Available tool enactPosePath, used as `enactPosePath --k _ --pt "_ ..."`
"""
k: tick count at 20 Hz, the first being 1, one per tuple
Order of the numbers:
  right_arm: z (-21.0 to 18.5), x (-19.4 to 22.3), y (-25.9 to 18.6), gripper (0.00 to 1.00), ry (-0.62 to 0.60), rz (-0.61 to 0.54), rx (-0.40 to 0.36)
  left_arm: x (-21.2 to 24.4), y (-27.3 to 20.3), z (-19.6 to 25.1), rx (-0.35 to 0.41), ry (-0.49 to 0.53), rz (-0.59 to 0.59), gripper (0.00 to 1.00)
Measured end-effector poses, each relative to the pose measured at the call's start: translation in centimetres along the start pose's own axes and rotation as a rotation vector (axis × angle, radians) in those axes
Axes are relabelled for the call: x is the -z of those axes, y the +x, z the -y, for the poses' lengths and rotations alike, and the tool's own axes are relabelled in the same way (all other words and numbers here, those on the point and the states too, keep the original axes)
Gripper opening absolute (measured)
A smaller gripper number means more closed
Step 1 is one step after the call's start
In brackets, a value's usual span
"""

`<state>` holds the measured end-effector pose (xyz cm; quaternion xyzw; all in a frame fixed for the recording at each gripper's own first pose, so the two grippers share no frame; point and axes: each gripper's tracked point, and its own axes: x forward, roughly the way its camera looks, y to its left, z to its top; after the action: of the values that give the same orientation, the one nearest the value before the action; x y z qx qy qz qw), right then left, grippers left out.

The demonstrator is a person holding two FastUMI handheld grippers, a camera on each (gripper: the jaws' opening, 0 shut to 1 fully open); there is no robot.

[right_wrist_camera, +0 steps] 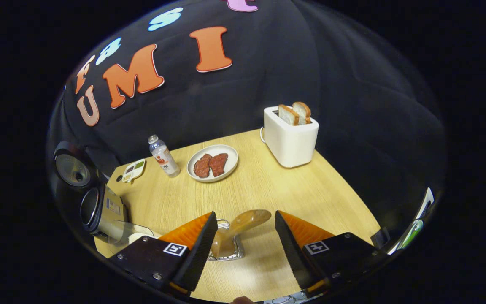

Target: Close the left gripper, press the button to open the rice cooker; take a wooden spoon from the chopstick holder with the right hand, scoop a spoonful of rice and pour it into the rice cooker, then put the wooden spoon back into the chopstick holder.

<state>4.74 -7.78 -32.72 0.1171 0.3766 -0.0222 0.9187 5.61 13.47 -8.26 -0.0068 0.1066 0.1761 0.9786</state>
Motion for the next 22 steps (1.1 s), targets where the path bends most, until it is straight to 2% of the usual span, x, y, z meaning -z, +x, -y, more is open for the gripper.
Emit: enactPosePath --k 1,3,5,6,7,8,9,10,11,12,13,14,16,17,21,22 --pt "-0.1 -1.2 -0.6 0.87 0.002 0.029 0.003 -1.2 0.8 -0.7 -0.005 -0.003 0.009 1.00" --pt "-0.2 -3.8 -2.1 0.89 -0.012 0.084 0.012 -3.5 3.1 -1.8 -0.016 -0.012 0.011 0.92" --pt "-0.9 -5.5 -3.5 0.90 -0.036 0.130 0.008 -4.0 5.5 -2.2 -0.021 -0.008 -0.025 0.91" --pt "-1.6 -6.2 -4.0 0.90 -0.046 0.148 0.001 -4.0 6.8 -2.3 -0.031 -0.010 -0.046 0.94" --pt "-2.2 -6.8 -4.5 0.91 -0.055 0.163 -0.007 -4.3 8.1 -1.7 -0.013 -0.012 -0.049 0.92" --pt "-2.8 -7.2 -5.0 0.91 -0.062 0.173 -0.017 -4.6 9.4 -1.3 -0.011 -0.006 -0.049 0.94" --pt "-3.2 -7.2 -5.2 0.91 -0.069 0.177 -0.022 -4.3 11.0 -1.1 -0.021 0.003 -0.065 0.91" --pt "-3.5 -7.4 -5.4 0.91 -0.074 0.180 -0.026 -3.9 12.4 -1.1 -0.034 0.021 -0.086 0.94" --pt "-3.8 -7.7 -5.7 0.91 -0.075 0.185 -0.026 -2.7 13.6 -1.1 -0.053 0.047 -0.127 0.92" --pt "-4.2 -7.8 -6.0 0.91 -0.072 0.187 -0.031 -1.5 14.6 -1.0 -0.067 0.063 -0.167 0.96" --pt "-4.4 -8.0 -6.3 0.91 -0.068 0.188 -0.034 -0.1 15.4 -1.0 -0.080 0.066 -0.212 0.97" --pt "-4.5 -8.0 -6.5 0.91 -0.067 0.185 -0.037 1.4 15.8 -1.0 -0.098 0.053 -0.261 0.97" --pt "-4.4 -7.8 -7.1 0.91 -0.077 0.176 -0.029 3.5 15.9 -1.7 -0.147 0.007 -0.355 0.92" --pt "-4.5 -7.8 -7.4 0.91 -0.081 0.173 -0.027 3.3 16.3 -2.6 -0.178 0.018 -0.337 0.96" --pt "-6.1 -7.6 -7.9 0.91 -0.099 0.162 -0.033 4.8 15.3 -2.4 -0.189 0.025 -0.395 0.94" --pt "-6.7 -7.6 -8.1 0.91 -0.106 0.161 -0.039 5.4 14.7 -2.3 -0.190 0.028 -0.409 1.00"
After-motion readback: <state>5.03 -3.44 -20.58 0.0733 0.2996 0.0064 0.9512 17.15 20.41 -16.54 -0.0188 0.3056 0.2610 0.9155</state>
